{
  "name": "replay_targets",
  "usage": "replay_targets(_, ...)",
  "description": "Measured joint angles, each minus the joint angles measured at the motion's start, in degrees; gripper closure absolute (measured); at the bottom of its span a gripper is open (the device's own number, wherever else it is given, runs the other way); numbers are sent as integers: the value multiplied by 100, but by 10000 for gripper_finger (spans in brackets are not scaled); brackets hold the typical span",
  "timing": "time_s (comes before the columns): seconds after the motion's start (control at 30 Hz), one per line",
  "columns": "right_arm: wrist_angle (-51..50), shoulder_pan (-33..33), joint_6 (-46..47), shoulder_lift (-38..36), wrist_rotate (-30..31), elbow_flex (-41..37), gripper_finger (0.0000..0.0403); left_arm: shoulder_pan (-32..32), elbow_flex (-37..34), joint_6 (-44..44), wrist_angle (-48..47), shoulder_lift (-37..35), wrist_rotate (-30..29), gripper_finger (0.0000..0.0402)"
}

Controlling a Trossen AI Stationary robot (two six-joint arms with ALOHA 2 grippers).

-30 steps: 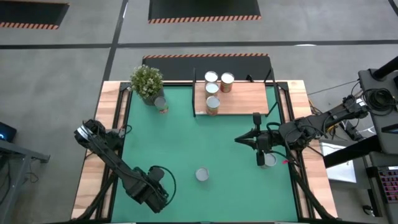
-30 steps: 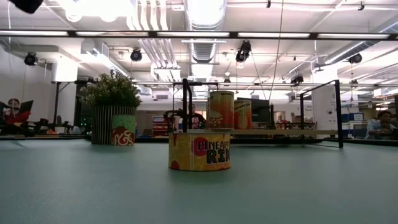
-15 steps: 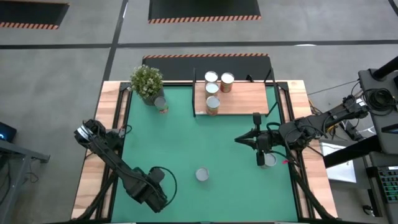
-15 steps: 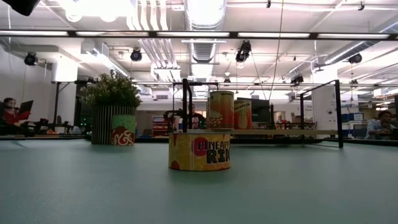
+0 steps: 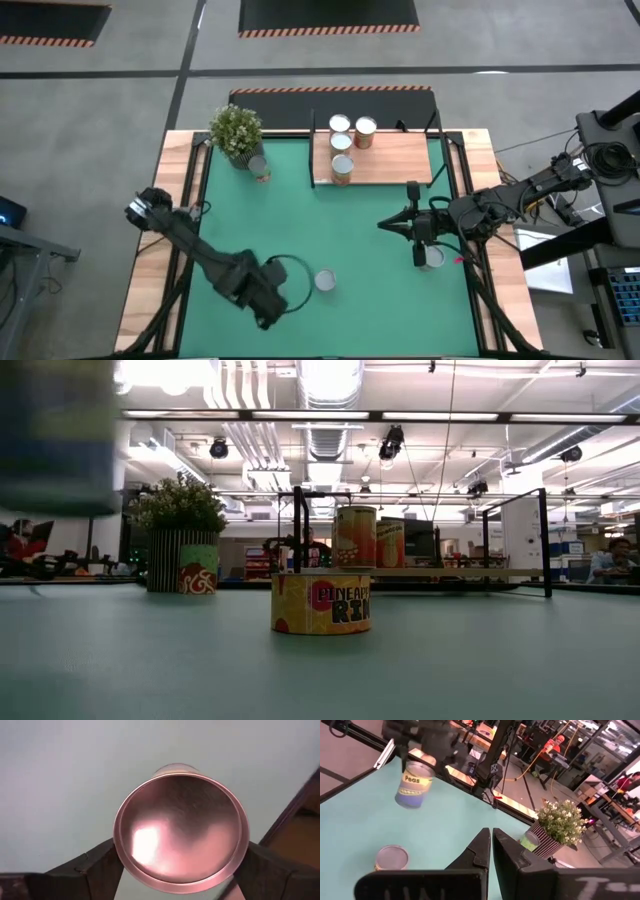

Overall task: Pick and place cans onto a shelf
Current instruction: Put the purple can on the shelf

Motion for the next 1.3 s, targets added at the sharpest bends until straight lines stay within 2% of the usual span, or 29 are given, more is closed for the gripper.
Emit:
replay_targets(0.33, -395, 0, 210, -190, 40, 0, 394, 1532, 1717, 4261, -80, 2, -1256, 114)
replay_targets(0.6, -464, 0, 395, -719, 0, -292, 394, 2853, 2270, 6682, 877, 7, -1336, 113)
replay_targets(0.83, -122, 0, 169, -1250, -272, -577, 394, 3733, 2305, 7568, 2027, 11, -1121, 112)
replay_targets(0.97, 69, 2, -15, -1432, -328, -732, 394, 4115, 2287, 7682, 2673, 134, -665, 112)
replay_targets(1.07, 146, 0, -112, -1528, -325, -785, 394, 4330, 2403, 7751, 2819, 409, -552, 112)
replay_targets(1.17, 151, 2, -134, -1585, -326, -807, 394, 4496, 2849, 7894, 2690, 835, -528, 112)
replay_targets(1.3, 132, 1, -144, -1631, -326, -811, 394, 4711, 3842, 8045, 2426, 1516, -525, 112)
